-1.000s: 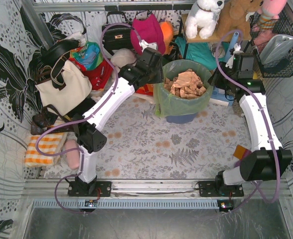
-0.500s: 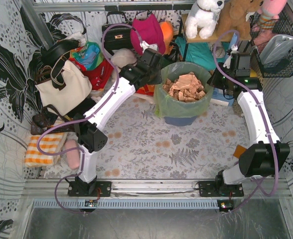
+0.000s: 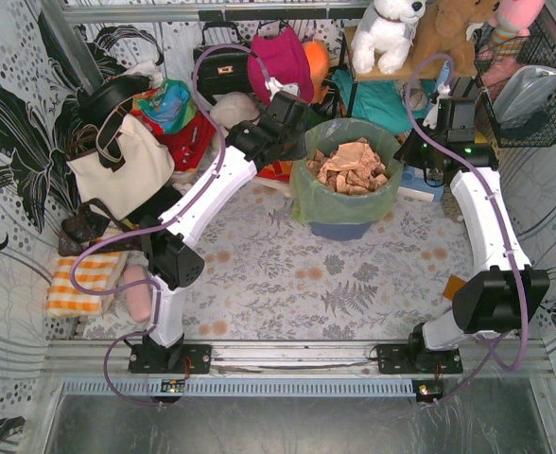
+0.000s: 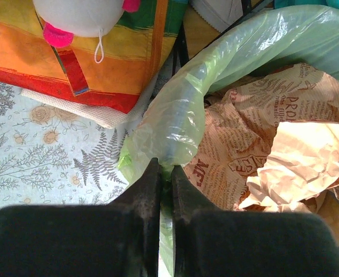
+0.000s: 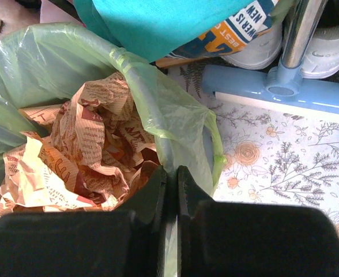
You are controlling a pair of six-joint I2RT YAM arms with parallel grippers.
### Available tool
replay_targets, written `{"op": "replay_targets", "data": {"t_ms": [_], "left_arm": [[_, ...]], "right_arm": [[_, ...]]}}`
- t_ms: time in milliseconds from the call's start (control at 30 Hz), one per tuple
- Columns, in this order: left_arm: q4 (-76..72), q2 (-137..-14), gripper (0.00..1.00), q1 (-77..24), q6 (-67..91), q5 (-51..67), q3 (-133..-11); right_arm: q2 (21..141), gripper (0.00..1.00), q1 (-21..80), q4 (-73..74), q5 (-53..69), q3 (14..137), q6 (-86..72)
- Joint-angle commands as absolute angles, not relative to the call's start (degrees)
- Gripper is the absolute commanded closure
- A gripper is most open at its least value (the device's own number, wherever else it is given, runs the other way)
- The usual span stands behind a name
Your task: Tie the trash bag
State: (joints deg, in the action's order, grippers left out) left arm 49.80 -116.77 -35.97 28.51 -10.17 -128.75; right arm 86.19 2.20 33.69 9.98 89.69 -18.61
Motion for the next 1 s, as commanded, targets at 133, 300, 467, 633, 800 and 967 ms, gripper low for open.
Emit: {"op": "replay_targets", "data": {"t_ms": [133,300,467,633,800,967], "left_arm": [[51.96,-112.91,1.00,-37.87,27.42,-6.85,-131.10],[56.73,-108.04,1.00,-40.20,27.38,-9.10,-127.18],[58.42,-100.29,1.00,-42.30,29.16,-11.29,-118.98],[62.13,-91.99,1.00,-45.34,31.33,-13.91,-112.38],[64.69,-82.99,1.00,-49.09,34.88,-15.24,-104.28],[65.39,-74.18,1.00,-51.12,39.15,-15.38,-96.34]], "right_arm": [[83.24,1.00,2.26,36.59,14.97,93.40,-23.16],[82.09,1.00,5.91,41.64,14.94,96.14,-23.24],[81.42,1.00,13.89,46.22,11.36,99.15,-24.09],[79.12,1.00,23.09,47.92,7.56,98.62,-27.33],[77.66,1.00,34.47,49.27,0.25,98.75,-31.45],[78.18,1.00,46.07,50.30,-6.54,98.66,-36.28]]}}
